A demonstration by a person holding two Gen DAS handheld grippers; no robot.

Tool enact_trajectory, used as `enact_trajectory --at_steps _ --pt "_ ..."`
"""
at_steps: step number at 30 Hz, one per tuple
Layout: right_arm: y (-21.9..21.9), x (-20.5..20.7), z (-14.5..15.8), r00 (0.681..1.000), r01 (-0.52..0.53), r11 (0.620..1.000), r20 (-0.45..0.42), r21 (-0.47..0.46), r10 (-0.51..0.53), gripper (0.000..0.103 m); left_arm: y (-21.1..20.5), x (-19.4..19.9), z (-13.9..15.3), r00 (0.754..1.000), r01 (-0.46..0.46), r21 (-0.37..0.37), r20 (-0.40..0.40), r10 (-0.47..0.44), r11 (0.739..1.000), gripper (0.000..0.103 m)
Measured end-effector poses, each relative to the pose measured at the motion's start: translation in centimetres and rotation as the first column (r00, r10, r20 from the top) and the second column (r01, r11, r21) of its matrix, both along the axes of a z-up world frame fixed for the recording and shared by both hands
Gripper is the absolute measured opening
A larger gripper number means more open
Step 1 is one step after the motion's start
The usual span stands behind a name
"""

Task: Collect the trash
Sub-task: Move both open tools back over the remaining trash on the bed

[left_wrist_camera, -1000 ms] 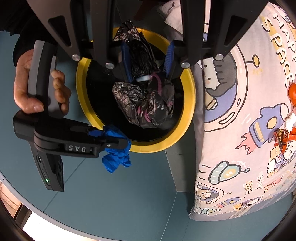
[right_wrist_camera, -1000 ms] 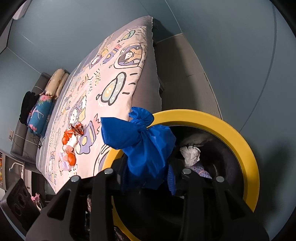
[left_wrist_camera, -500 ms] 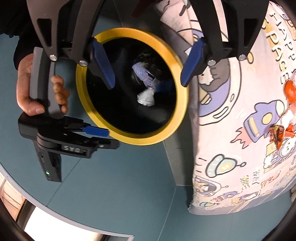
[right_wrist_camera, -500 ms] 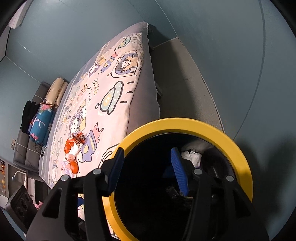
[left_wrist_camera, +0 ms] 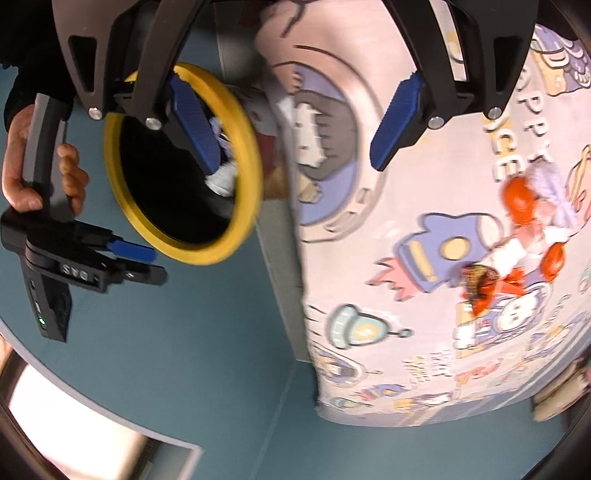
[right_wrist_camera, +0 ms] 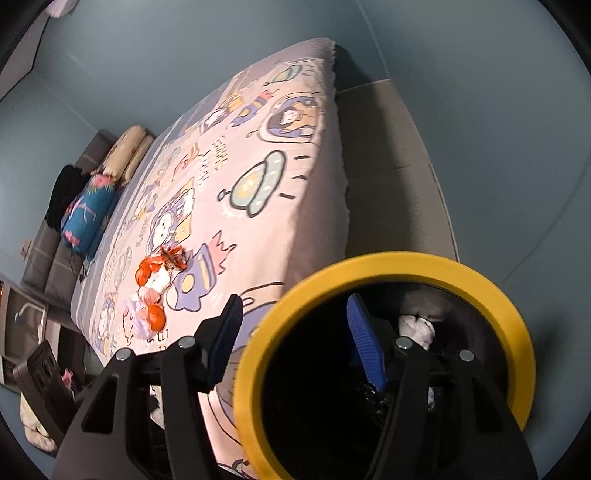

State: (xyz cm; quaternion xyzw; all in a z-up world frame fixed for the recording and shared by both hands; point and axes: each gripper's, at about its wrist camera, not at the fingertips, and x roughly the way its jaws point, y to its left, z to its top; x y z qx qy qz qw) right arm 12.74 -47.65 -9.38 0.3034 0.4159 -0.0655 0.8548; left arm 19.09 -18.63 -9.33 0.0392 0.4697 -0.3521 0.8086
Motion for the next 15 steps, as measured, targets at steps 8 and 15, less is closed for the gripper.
enact_trajectory --at_steps 8,15 --pt "4.4 5.1 0.7 0.993 -0.114 0.993 -0.023 -0.039 0.113 0.056 5.2 3.9 0.4 0.99 -0.139 -0.004 0.018 0.139 0.99 0.081" --pt "9.5 10.5 0.7 0.971 -0.236 0.969 -0.054 -0.065 0.233 0.056 10.6 7.6 -0.6 0.96 -0.279 0.005 -0.004 0.279 0.96 0.081"
